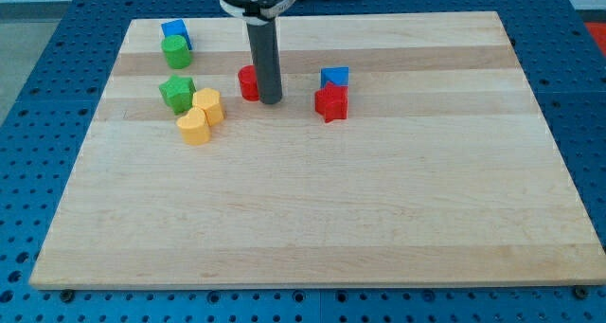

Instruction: Move the red circle right side of the green circle

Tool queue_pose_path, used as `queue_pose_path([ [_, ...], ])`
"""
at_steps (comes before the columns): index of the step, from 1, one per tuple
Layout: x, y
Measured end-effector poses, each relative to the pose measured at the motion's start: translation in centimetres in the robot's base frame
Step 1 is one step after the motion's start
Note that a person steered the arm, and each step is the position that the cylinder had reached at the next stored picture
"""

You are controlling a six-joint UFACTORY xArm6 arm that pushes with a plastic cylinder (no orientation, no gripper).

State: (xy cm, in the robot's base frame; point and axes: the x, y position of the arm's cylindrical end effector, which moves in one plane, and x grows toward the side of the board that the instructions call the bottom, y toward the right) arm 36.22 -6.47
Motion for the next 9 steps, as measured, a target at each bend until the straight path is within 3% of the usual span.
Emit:
queue_pose_path([
  [6, -4.9, -10.4],
  [9, 6.8, -0.5],
])
